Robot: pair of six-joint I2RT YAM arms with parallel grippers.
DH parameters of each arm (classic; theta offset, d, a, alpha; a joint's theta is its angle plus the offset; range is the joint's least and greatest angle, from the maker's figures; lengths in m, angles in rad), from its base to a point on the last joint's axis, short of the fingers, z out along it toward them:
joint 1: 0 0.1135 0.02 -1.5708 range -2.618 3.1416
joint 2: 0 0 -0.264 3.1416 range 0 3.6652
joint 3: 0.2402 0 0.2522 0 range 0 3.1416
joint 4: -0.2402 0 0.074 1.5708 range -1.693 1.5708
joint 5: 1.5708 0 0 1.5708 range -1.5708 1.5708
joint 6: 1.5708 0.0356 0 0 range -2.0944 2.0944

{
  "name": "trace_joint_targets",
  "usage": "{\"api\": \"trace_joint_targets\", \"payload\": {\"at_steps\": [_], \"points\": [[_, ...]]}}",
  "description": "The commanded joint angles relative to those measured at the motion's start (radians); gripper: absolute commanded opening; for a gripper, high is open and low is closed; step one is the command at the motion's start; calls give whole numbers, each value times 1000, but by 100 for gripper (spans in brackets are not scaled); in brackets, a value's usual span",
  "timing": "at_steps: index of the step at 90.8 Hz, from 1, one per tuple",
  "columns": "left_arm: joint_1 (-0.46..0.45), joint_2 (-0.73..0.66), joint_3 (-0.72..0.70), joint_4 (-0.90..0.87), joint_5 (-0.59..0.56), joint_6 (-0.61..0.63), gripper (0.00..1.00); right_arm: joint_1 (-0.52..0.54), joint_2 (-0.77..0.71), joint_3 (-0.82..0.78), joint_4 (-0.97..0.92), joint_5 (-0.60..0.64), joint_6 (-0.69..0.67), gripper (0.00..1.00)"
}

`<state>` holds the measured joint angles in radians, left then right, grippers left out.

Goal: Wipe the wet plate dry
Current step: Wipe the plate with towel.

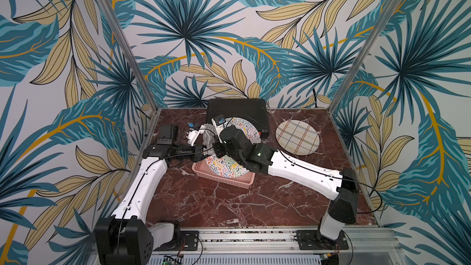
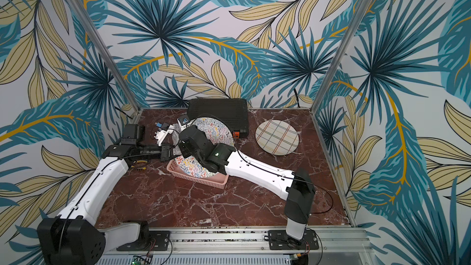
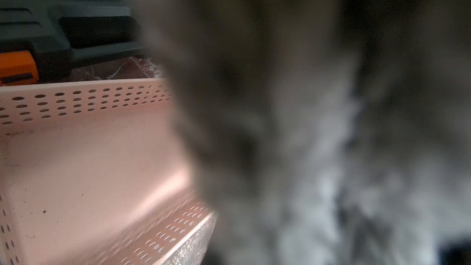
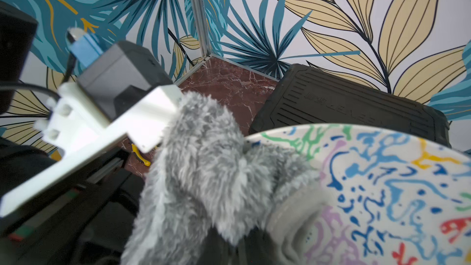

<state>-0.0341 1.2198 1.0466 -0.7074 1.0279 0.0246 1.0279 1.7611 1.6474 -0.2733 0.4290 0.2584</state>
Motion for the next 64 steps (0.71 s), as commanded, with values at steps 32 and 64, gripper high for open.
{"api": "trace_joint_targets", "payload": {"at_steps": [32, 64], "points": [[-12, -26, 71, 58, 123, 9, 0, -218, -294, -374, -53, 119, 139, 0], [-15, -12, 60, 91, 106, -14, 0, -92, -187, -296, 45, -39, 83, 0]]}}
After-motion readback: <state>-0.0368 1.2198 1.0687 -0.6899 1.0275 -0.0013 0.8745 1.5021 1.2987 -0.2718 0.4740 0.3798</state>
